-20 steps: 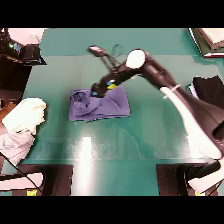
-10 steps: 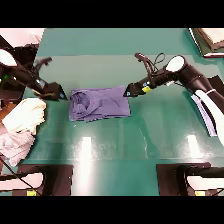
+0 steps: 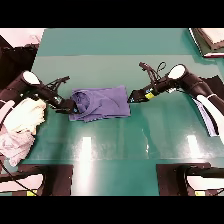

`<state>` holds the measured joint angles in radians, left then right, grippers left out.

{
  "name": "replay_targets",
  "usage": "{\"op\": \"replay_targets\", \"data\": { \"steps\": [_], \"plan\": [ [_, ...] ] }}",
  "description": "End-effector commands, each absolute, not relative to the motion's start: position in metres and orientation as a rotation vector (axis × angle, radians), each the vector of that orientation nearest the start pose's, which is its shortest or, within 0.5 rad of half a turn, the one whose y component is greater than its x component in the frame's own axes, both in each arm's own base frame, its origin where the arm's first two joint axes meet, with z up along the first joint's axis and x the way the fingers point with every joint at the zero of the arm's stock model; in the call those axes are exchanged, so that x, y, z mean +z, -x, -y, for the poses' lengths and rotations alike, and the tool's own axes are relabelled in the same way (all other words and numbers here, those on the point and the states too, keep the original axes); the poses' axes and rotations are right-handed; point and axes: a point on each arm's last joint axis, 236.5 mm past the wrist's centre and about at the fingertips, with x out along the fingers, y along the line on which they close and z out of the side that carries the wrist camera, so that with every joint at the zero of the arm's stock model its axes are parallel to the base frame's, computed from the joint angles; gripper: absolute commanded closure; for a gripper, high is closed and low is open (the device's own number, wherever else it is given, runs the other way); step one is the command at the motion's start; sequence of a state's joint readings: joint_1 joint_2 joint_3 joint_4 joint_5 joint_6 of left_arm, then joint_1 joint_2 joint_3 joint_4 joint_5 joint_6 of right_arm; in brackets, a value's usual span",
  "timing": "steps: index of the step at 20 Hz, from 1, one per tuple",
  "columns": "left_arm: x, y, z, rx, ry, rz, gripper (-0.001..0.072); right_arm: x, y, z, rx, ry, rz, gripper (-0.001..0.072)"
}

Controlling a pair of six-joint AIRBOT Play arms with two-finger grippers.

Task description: Fold the shirts.

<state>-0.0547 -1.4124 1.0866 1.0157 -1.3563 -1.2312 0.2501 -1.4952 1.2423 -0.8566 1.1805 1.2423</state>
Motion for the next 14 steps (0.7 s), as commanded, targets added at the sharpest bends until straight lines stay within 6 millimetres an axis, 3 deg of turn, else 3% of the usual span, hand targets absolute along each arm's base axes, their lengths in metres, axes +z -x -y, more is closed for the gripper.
{"op": "replay_targets", "data": {
  "steps": [1, 2, 3, 4, 6, 7, 8, 10, 14],
  "plan": [
    [-0.045, -0.306, 0.138, -0.61, 0.152, -1.569, 0.0094, 0.0, -0.36, -0.24, 0.761, -0.273, -1.343, 0.0202],
    [-0.045, -0.307, 0.138, -0.608, 0.149, -1.569, 0.0108, 0.0, -0.36, -0.24, 0.759, -0.275, -1.343, 0.0202],
    [-0.045, -0.307, 0.138, -0.606, 0.148, -1.565, 0.0273, 0.0, -0.36, -0.24, 0.758, -0.277, -1.344, 0.0202],
    [-0.045, -0.309, 0.138, -0.605, 0.149, -1.559, 0.0393, 0.0, -0.36, -0.24, 0.756, -0.278, -1.345, 0.0202],
    [-0.047, -0.314, 0.138, -0.596, 0.15, -1.543, 0.0421, 0.0, -0.36, -0.24, 0.756, -0.279, -1.346, 0.0202],
    [-0.047, -0.314, 0.138, -0.596, 0.15, -1.539, 0.0622, 0.0, -0.36, -0.24, 0.755, -0.28, -1.346, 0.0202],
    [-0.046, -0.314, 0.138, -0.601, 0.148, -1.54, 0.0683, 0.0, -0.36, -0.24, 0.754, -0.282, -1.347, 0.0202],
    [-0.041, -0.306, 0.133, -0.627, 0.106, -1.572, 0.0684, 0.0, -0.359, -0.24, 0.745, -0.292, -1.354, 0.0202],
    [0.007, -0.308, 0.109, -0.617, -0.015, -1.54, 0.0684, 0.0, -0.358, -0.239, 0.742, -0.298, -1.365, 0.0202]
  ]
}}
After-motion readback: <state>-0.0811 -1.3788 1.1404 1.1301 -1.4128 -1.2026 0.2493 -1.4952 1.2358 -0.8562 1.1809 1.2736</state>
